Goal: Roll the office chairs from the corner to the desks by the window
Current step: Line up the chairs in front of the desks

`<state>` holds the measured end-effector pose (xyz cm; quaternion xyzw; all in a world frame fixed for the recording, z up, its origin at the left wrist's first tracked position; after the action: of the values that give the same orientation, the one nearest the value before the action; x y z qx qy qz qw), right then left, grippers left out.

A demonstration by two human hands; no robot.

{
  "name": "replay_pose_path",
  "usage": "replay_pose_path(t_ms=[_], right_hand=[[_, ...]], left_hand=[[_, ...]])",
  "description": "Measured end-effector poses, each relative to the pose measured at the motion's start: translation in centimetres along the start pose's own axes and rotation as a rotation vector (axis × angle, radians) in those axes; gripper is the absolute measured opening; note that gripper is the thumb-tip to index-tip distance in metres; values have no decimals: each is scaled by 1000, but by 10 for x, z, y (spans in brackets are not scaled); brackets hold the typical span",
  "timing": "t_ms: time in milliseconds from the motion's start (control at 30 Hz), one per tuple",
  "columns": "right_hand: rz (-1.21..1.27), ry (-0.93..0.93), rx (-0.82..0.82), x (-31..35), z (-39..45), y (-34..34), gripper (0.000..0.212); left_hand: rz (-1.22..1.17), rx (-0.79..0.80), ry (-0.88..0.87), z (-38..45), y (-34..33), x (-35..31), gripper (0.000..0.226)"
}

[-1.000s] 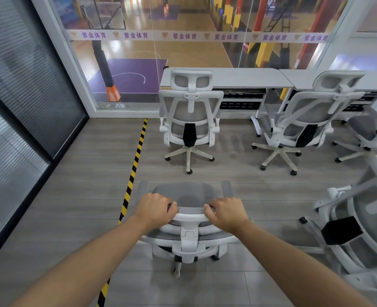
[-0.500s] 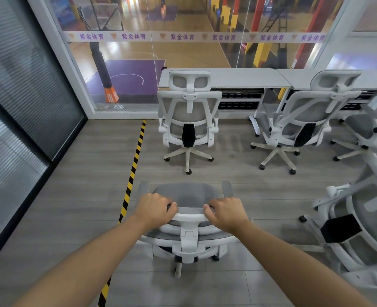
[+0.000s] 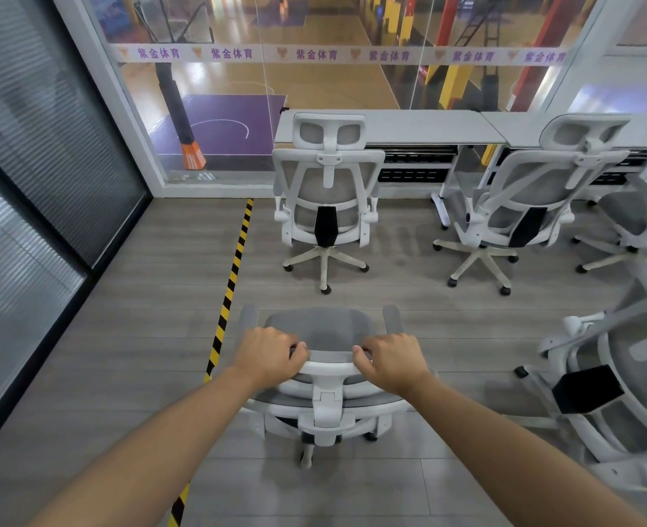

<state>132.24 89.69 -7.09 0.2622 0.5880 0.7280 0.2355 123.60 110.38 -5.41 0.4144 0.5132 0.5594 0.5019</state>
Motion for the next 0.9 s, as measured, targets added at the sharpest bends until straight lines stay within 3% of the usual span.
replay_pose_path(t_ms=[900], right_hand=[[-9,2,14,3,1,1,53]], left_hand=[[-15,-9,14,-5,-3,4,53]])
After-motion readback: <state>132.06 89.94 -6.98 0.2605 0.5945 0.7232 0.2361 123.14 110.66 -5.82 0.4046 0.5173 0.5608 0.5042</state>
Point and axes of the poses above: each hand's wrist, its own z-axis towards the middle knuckle, its own y-axis out of the back of the hand, x = y × z, the point moved 5 cm from there along z, towards the middle knuckle, and after that the axes turned 6 degrees about y, right-handed, at the moved point
